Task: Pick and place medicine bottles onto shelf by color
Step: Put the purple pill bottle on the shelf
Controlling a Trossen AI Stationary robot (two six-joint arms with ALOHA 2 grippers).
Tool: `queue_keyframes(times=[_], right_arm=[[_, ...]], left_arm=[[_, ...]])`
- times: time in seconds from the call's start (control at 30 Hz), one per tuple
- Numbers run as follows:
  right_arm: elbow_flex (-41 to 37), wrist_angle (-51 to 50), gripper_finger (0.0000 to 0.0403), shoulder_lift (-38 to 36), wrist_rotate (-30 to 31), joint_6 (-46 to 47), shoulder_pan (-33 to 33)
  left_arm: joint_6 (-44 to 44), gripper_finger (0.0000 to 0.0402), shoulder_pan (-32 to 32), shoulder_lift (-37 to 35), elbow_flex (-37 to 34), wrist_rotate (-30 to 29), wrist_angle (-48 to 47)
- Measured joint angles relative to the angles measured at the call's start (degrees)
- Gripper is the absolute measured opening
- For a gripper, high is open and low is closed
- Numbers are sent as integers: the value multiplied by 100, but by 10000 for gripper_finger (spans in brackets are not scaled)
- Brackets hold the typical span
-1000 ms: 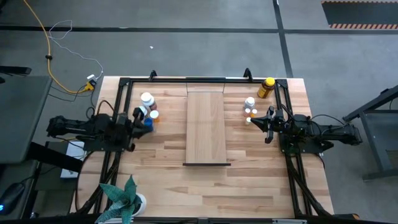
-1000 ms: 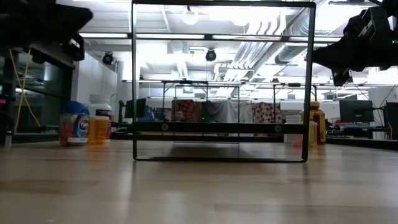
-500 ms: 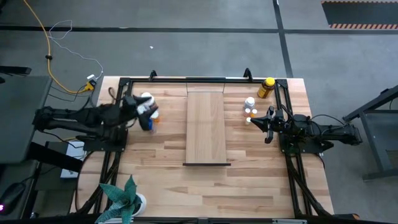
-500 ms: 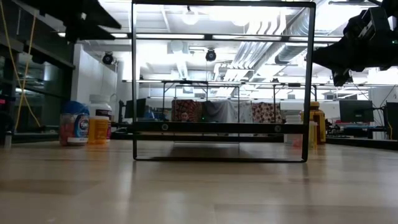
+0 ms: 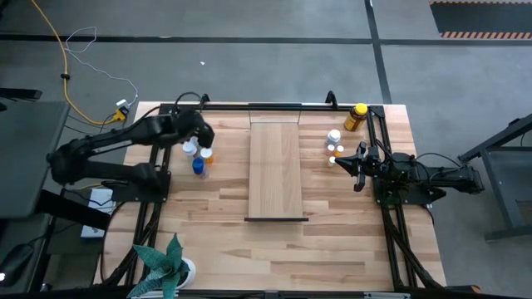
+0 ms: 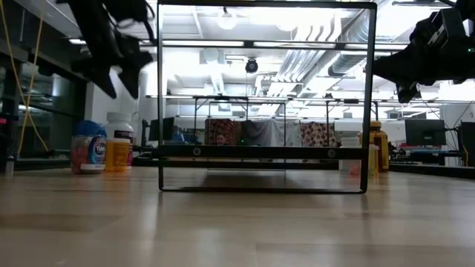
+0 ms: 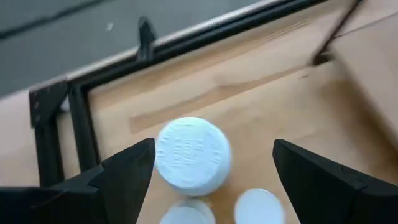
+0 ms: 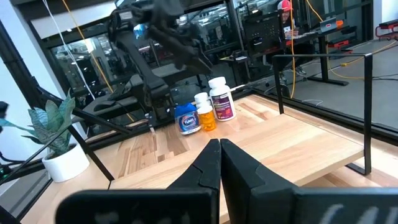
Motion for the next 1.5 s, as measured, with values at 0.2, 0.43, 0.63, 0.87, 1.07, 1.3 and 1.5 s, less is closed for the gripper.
queue_keyframes(times=[0.2,0.43,0.63,0.87,1.07,1.3,1.5], right_arm=[[-1,0,0,0,2,-1,-1],[-1,-2,0,0,0,0,2],[2,-2,0,0,2,0,0],[1,-3,0,0,1,0,2],[0,-2,0,0,0,0,1],[0,-7,0,0,0,2,0],[0,-11,0,-1,0,2,0]], left_arm=[[97,317,751,569,125,401,17],[293,317,1070,831,127,1066,139],[298,317,1215,953,127,912,135],[306,317,1243,1272,127,1179,119],[358,309,1243,1415,127,1184,124],[338,235,1243,1270,127,1049,124],[316,213,1243,1149,127,1080,119]])
